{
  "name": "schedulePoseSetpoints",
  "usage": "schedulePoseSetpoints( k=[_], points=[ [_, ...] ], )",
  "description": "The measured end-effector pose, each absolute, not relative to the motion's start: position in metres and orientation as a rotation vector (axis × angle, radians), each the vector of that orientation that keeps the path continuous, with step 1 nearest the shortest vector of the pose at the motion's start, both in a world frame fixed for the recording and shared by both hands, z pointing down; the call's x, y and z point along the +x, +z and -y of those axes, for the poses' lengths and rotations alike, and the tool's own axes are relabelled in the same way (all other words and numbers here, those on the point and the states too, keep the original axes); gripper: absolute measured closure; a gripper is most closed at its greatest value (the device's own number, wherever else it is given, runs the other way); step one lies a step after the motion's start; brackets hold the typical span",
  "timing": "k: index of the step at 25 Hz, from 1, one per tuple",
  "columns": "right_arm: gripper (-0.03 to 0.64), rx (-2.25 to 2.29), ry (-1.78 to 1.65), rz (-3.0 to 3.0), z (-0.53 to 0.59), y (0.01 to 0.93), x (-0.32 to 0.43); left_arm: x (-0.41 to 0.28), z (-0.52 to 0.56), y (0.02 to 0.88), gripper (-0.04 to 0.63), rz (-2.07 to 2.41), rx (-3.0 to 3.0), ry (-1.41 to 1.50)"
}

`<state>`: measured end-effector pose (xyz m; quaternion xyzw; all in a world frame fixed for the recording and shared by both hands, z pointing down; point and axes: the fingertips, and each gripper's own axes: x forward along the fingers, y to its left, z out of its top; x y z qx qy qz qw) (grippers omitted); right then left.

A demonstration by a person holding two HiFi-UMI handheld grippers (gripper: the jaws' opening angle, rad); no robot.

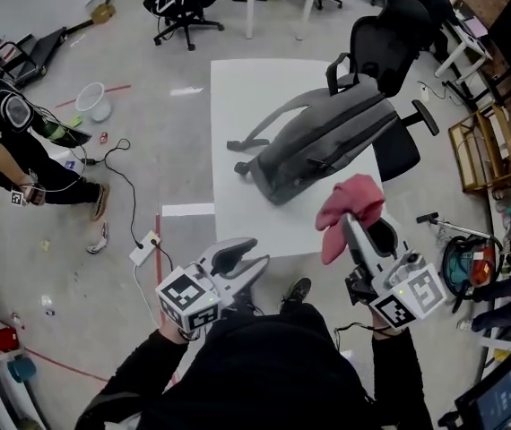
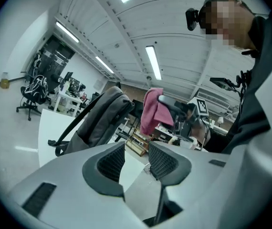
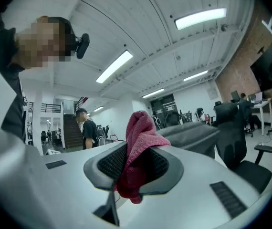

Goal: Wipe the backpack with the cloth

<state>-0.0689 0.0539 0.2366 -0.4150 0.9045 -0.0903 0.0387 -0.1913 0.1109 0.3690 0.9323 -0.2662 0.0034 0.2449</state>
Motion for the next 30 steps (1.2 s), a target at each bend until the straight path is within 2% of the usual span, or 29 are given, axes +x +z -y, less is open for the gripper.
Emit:
schedulePoseSetpoints(
  k=[3, 9, 13, 17, 22, 30],
  points=[
    [0.520, -1.251, -0.214, -2.701, -0.016, 0.204, -0.054, -0.190, -0.102, 0.372, 0.428, 0.796, 2.524, 0.007],
    [0.520, -0.838, -0.064, -2.892, -0.004, 0.185, -0.100, -0.169, -0.093, 0.360, 0.428, 1.007, 2.470, -0.030],
    [0.520, -0.776, -0.041, -2.971, 0.025, 0.185, -0.079, -0.150, -0.077, 0.348, 0.428, 1.145, 2.441, -0.052],
    [0.520, -0.826, -0.168, -3.069, 0.069, 0.214, -0.038, -0.124, -0.066, 0.342, 0.428, 1.225, 2.391, -0.074],
    [0.520, -0.986, -0.363, -2.920, 0.123, 0.219, 0.043, -0.094, -0.070, 0.352, 0.428, 1.270, 2.312, -0.014],
    [0.520, -1.423, -0.456, -2.698, 0.206, 0.255, 0.152, -0.085, -0.046, 0.364, 0.430, 1.292, 2.305, 0.047]
  ],
)
